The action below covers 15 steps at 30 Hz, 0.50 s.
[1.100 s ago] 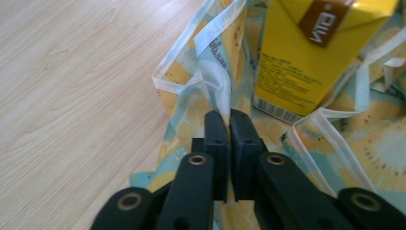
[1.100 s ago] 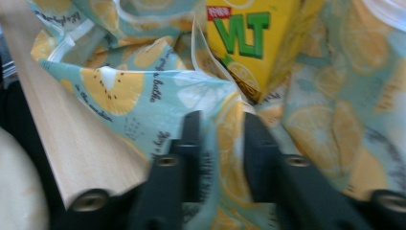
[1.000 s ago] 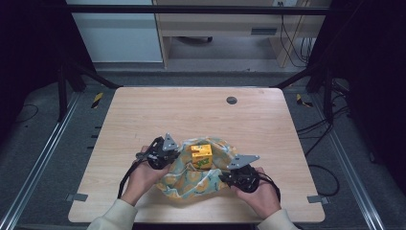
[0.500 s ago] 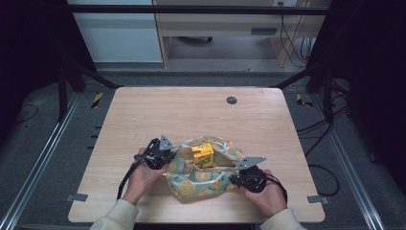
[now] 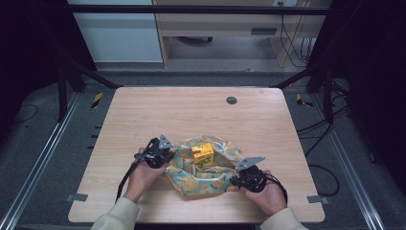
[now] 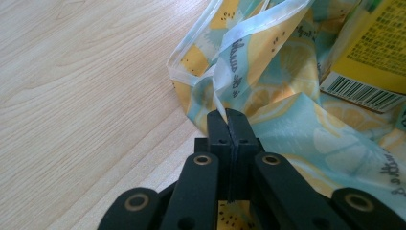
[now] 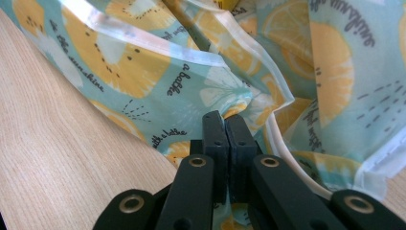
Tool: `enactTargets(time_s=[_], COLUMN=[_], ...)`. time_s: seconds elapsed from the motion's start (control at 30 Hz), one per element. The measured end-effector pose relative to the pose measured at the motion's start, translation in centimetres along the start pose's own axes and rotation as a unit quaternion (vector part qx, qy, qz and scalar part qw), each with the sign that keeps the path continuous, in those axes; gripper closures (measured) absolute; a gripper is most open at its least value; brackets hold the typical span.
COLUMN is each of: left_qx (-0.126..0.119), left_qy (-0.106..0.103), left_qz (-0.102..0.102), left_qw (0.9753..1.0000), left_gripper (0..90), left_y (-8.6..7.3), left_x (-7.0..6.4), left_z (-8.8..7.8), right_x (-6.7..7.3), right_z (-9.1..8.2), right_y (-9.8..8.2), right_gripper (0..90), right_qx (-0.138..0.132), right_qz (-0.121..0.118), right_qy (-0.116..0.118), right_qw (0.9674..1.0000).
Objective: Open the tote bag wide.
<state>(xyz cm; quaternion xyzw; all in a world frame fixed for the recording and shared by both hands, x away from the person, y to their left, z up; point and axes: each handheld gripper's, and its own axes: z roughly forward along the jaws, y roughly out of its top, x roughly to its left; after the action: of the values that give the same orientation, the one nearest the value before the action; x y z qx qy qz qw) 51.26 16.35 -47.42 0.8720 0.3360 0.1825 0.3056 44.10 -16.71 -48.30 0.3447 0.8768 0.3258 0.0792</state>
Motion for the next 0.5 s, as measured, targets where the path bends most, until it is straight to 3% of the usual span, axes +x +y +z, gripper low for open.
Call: enactTargets(time_s=[0.2,0.5], left_qx=[-0.004,-0.001], left_qy=[-0.007,-0.006], left_qz=[-0.010,-0.010], left_qw=[0.9999,0.9999], left_gripper=[90.0,90.0], left_y=[-0.26,-0.52], left_x=[0.21,0.43], left_z=[0.21,0.26], right_x=[-0.01,0.08], right_z=[0.14,0.23], right_y=[-0.05,-0.05], right_gripper=[89.2,89.2], right_qx=[0.003,0.010], right_qz=[-0.003,0.000], right_qy=[0.000,-0.003], right_qw=[1.0000,0.9999])
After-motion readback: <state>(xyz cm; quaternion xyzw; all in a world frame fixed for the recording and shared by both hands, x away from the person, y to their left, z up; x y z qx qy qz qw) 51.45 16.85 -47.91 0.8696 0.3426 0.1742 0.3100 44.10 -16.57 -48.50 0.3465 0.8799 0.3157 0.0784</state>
